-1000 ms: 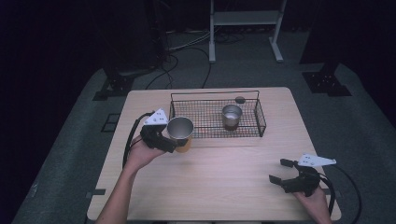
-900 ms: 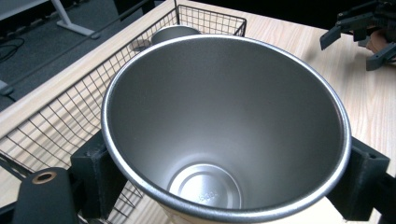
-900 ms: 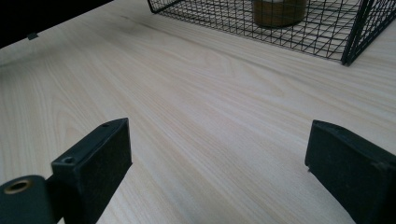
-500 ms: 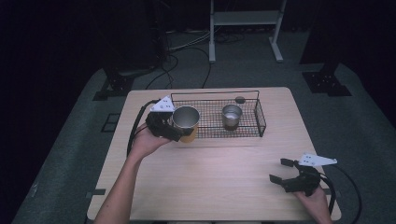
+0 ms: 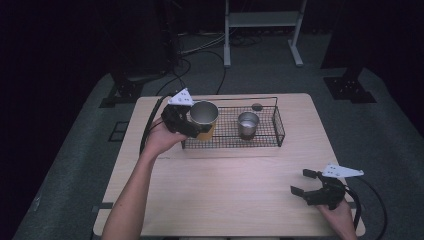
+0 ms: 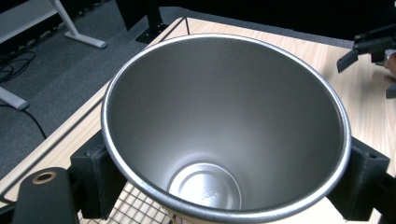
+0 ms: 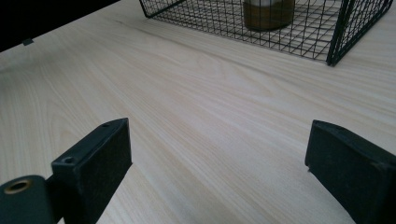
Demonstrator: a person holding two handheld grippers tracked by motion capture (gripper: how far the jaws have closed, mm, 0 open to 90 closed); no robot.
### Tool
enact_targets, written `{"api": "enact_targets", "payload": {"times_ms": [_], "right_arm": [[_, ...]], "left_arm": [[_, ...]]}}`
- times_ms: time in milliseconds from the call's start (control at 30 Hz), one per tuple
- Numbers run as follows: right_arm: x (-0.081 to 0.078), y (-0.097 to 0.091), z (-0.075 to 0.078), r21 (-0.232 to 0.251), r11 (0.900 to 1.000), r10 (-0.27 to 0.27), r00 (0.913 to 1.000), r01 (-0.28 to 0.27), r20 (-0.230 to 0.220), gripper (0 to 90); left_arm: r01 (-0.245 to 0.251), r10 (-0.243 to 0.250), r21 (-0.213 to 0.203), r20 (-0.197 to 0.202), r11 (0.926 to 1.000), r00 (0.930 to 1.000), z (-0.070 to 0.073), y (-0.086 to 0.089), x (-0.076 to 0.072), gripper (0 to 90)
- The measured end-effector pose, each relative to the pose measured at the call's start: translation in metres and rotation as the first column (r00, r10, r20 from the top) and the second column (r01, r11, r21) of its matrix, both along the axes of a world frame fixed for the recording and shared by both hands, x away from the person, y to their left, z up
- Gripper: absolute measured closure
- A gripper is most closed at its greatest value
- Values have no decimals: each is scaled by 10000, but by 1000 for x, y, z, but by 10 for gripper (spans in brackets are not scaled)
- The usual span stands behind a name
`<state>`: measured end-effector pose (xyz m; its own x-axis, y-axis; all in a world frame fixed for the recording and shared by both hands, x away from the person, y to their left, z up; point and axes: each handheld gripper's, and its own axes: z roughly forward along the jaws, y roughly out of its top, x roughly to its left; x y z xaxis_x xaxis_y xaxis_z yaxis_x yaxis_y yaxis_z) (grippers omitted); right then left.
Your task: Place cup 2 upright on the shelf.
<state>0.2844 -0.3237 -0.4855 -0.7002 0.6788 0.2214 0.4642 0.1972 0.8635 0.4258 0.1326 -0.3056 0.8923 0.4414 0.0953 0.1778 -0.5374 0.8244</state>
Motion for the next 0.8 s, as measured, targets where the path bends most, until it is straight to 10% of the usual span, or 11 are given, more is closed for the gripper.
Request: {"api": "enact_targets", "payload": {"times_ms": [800], "right_arm": [[0, 7, -1, -166, 9996, 227, 9997, -227, -8, 61]], "left_arm": [[-467, 478, 372, -292, 9982, 9984, 8, -22, 54, 137]]}}
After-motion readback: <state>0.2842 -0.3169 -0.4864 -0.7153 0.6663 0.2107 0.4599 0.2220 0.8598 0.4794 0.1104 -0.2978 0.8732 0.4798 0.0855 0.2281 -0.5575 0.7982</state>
